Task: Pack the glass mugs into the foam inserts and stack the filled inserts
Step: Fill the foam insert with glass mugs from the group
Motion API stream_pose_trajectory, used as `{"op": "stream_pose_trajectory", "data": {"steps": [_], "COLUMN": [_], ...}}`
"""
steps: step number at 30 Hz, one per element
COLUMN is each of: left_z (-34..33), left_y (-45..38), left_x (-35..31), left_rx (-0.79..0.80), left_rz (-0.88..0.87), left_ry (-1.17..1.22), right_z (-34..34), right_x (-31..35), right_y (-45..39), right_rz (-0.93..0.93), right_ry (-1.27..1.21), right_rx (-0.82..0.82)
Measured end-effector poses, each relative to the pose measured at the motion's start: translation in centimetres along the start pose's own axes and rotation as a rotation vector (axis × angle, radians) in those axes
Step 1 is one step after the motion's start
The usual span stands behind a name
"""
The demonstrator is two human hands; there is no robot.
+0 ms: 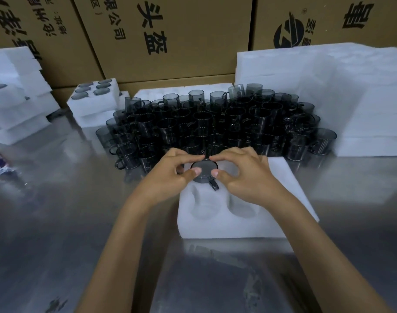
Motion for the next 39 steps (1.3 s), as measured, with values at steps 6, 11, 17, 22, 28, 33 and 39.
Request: {"op": "stream_pose_trajectory", "data": {"steps": [6, 11, 17, 22, 28, 33, 39], "left_z": [-0.5, -0.5, 0.7, 5.7, 6.2, 6.5, 5.9], "left_y": [-0.5, -0.5, -0.3, 0.0, -4.0, -5.5, -4.9], "left_x": [0.6, 0.6, -0.3, 1.5, 4.1, 3.6, 1.8], "left_rx": [-0.038, -0.05, -0.192, -0.621, -0.554, -0.539, -0.542], "left_rz": [0.022, 0.015, -0.045, 0.024, 0.157, 0.135, 0.108], "left_ry": [-0.145, -0.175, -0.04, 0.047, -0.077, -0.092, -0.119], "right_z": [-0.8, -0.7, -0.4, -0.3, -0.2, -0.2, -0.3], "right_x": [0.0, -0.4, -0.7, -0.7, -0.6, -0.8, -0.9], "right_y": [-0.2, -0.2, -0.1, 0.2, 0.2, 0.1, 0.1], "right_rz": [0.008, -0.002, -0.021, -0.026, -0.03, -0.033, -0.034], "right_ry": [0.065, 0.061, 0.012, -0.016, -0.018, -0.02, -0.056], "right_rx": [0.035, 0.024, -0.021, -0.009, -0.024, -0.021, -0.013]}}
Point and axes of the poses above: each hand's wrist, its own y-axis away from the middle knuckle, its own z-axis out of the back of the hand, x = y × z, the point moved 10 cm from there along -y, towards the middle knuckle, and after that the axes turned 8 degrees about z, right-handed, at the moved point
